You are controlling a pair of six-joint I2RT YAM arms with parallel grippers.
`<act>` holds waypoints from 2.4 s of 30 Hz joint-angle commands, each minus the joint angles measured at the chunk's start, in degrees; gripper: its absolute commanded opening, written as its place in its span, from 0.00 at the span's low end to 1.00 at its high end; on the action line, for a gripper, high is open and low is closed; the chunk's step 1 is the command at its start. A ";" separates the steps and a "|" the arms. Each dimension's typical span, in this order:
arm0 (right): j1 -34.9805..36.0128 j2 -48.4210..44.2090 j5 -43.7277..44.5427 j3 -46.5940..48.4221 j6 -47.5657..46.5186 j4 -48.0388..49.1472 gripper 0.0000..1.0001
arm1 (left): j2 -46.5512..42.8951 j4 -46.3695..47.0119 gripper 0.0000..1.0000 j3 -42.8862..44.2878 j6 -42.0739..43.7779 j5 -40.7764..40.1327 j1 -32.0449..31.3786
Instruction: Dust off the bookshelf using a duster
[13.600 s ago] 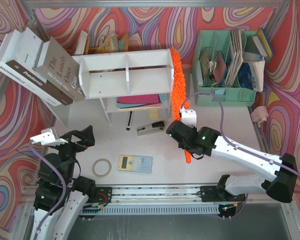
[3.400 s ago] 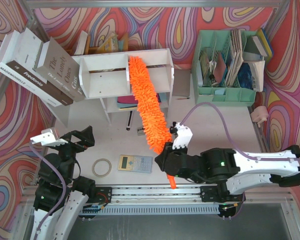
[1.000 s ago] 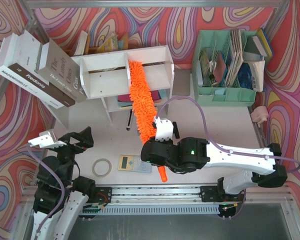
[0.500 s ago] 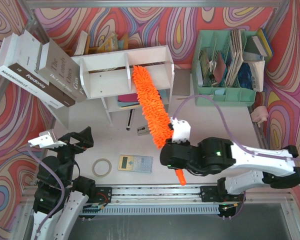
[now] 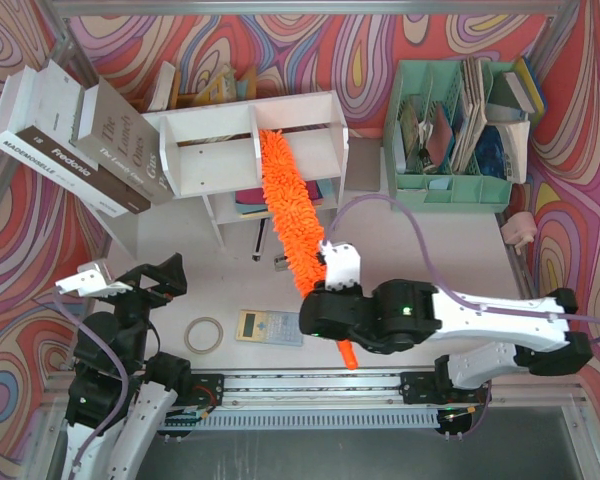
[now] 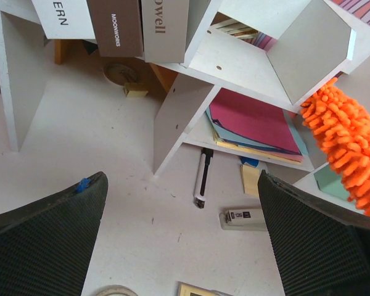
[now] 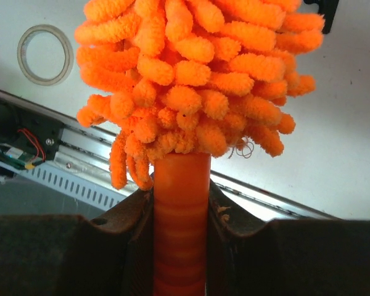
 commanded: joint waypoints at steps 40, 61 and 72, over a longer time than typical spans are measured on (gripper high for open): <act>-5.96 -1.79 7.90 2.09 17.03 -14.06 0.00 | -3.14 -9.11 0.98 -0.58 -9.24 -2.12 0.24; -5.94 7.04 3.77 8.87 -3.36 4.38 0.00 | -2.79 -9.20 0.98 -0.72 -9.38 -2.65 0.24; -5.98 0.31 8.82 10.39 -3.32 3.58 0.00 | -2.70 -9.14 0.98 -0.78 -9.50 -2.38 0.25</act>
